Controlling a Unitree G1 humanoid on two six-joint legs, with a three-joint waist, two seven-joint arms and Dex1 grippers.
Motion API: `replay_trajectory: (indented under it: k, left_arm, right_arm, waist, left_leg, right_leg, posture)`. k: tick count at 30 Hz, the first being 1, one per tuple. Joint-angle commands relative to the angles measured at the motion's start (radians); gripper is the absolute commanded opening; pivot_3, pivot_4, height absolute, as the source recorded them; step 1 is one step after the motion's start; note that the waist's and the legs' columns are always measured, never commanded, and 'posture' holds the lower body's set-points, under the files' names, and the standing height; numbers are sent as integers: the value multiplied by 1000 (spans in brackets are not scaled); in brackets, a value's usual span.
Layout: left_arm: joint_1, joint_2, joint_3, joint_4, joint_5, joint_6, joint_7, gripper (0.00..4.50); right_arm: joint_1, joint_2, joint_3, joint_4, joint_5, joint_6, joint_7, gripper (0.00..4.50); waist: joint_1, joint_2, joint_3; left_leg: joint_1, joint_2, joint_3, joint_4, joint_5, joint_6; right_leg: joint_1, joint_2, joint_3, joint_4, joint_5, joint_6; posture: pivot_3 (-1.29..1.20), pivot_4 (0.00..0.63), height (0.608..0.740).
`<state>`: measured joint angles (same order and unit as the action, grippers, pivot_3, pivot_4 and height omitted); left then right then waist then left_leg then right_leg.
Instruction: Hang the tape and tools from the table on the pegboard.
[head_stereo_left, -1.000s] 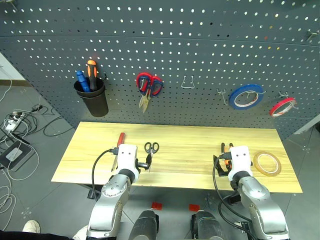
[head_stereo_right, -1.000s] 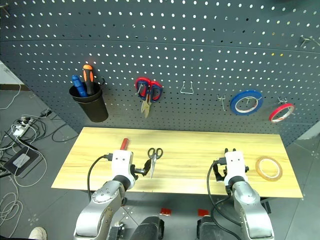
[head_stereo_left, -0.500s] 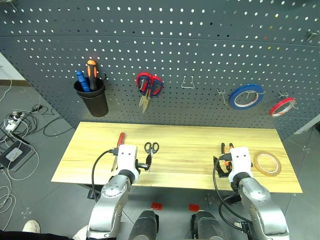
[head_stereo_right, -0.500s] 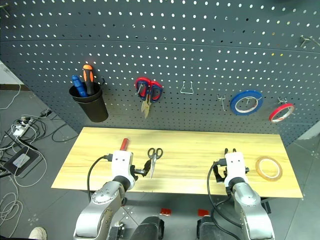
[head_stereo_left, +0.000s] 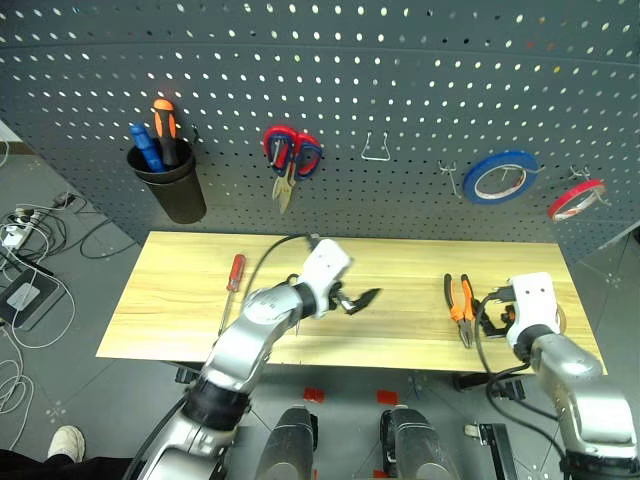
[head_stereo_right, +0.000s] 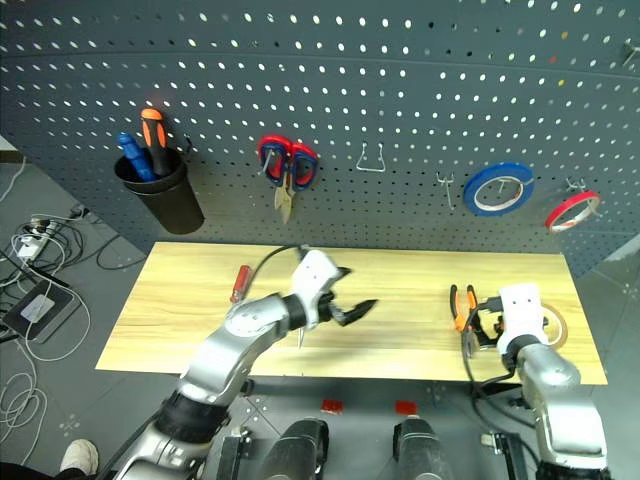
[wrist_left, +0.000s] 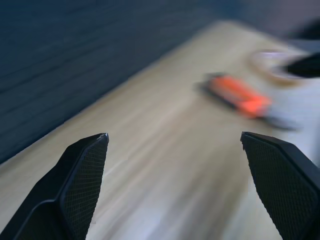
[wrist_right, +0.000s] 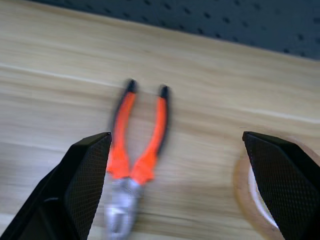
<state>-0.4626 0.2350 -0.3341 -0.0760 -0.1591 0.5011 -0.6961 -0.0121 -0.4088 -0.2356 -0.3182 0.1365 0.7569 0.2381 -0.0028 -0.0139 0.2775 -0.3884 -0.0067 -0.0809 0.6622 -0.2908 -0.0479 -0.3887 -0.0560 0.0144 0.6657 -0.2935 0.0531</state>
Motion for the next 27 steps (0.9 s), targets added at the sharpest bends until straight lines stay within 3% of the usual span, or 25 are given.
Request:
replay_trajectory:
  k: [1,7,13,27]
  left_arm:
    - [-114,-63,-75,118,-7,-92,-120,4476]
    - [-275,-167,-121,411,55,-289,-197,4476]
    - [-380,-239,-115,651,109,-453,-224,4476]
    - [-437,-279,-66,781,144,-545,-232,4476]
  right_arm:
    - [-46,-32,-53,69,27,16,21,4500]
    - [-140,-64,-66,214,33,0,37,4500]
    - [-210,-89,-57,325,24,-54,48,4500]
    - [-308,-90,-76,436,37,-92,28,4500]
  waist:
    - [-12,-1,24]
    - [-47,-5,78]
    - [-51,-7,126]
    - [-44,-7,132]
  left_leg:
    - [0,0,0,0,0,0]
    - [-8,1,2,3,0,0]
    - [-15,0,5,10,0,0]
    - [-23,0,4,17,0,0]
  right_leg:
    - [0,0,0,0,0,0]
    - [-6,0,1,2,0,0]
    - [-17,-1,3,14,0,0]
    - [-23,-2,1,15,1,2]
  posture:
    - [-23,392,740]
    - [-62,451,740]
    - [-63,477,740]
    - [-13,436,740]
